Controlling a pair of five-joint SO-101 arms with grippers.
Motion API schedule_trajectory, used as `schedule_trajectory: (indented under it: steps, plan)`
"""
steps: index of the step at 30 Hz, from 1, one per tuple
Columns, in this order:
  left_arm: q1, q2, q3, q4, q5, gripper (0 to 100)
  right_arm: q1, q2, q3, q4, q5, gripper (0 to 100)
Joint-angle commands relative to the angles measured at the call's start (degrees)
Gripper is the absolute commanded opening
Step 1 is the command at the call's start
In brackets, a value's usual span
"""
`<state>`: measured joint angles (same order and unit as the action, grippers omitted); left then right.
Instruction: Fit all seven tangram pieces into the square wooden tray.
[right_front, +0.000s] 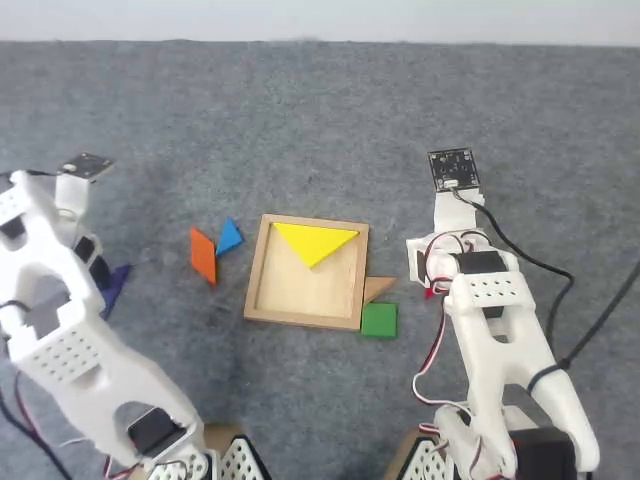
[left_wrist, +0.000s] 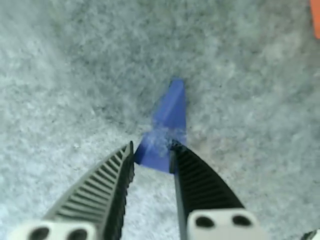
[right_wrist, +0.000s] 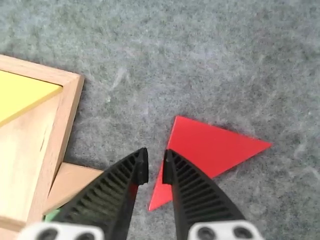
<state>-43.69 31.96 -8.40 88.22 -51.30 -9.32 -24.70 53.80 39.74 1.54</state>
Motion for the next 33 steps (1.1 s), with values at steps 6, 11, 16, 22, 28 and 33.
schedule_trajectory:
  steps: [6,11,16,22,28,33]
  plan:
    - [0.4,-1.1,2.0,1.7,-0.4,9,0.1,-3.1,-0.4,0.5,0.6,6.3]
    - [1.4,-1.1,1.8,3.2,-0.4,9,0.1,-3.2,-0.4,0.5,0.6,6.3]
    - [2.5,-1.3,1.6,5.3,0.4,9,0.1,-3.2,-0.4,0.5,0.6,6.3]
    - [3.0,-6.1,1.5,5.7,5.9,9,0.1,-3.2,-0.4,0.5,0.6,6.3]
    - [3.9,-9.0,1.5,8.6,7.3,9,0.1,-3.2,-0.4,0.5,0.6,6.3]
    - [5.4,-9.4,1.8,9.7,7.5,9,0.1,-3.2,-0.4,0.5,0.6,6.3]
